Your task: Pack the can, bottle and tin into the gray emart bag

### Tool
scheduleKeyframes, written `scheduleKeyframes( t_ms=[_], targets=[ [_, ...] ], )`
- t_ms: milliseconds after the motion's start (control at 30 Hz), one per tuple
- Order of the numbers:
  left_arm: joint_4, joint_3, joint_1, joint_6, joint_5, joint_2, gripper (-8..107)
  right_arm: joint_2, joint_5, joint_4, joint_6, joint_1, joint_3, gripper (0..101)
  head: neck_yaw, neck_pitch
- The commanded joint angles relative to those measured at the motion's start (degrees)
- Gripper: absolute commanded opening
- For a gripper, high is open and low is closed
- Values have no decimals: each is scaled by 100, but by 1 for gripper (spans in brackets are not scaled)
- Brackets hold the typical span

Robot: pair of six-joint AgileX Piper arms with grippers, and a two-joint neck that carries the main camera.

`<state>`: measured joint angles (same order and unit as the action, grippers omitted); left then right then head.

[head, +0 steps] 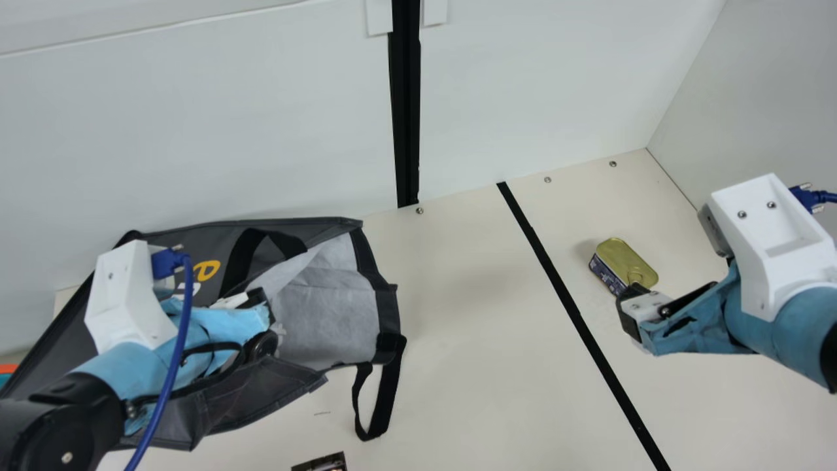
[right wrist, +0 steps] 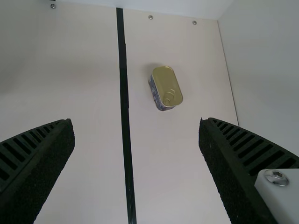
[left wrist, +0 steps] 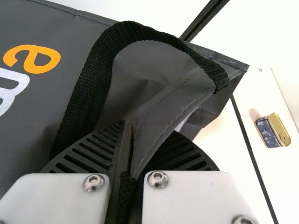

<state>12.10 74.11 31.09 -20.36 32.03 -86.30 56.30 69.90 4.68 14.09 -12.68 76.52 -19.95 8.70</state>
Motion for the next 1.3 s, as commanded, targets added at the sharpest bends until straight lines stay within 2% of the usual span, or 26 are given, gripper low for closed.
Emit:
scheduleKeyframes(
  t_ms=[0,600,1267],
  targets=[
    [0,0,0,0,0,0,10,27,0,37,-10,11,23,91,-5,130],
    [0,0,0,0,0,0,10,542,-13,272,-88,76,471,91,-5,130],
    [0,0,0,0,0,0,10,1263,-562,-34,400,-354,416,91,-5,130]
  ],
)
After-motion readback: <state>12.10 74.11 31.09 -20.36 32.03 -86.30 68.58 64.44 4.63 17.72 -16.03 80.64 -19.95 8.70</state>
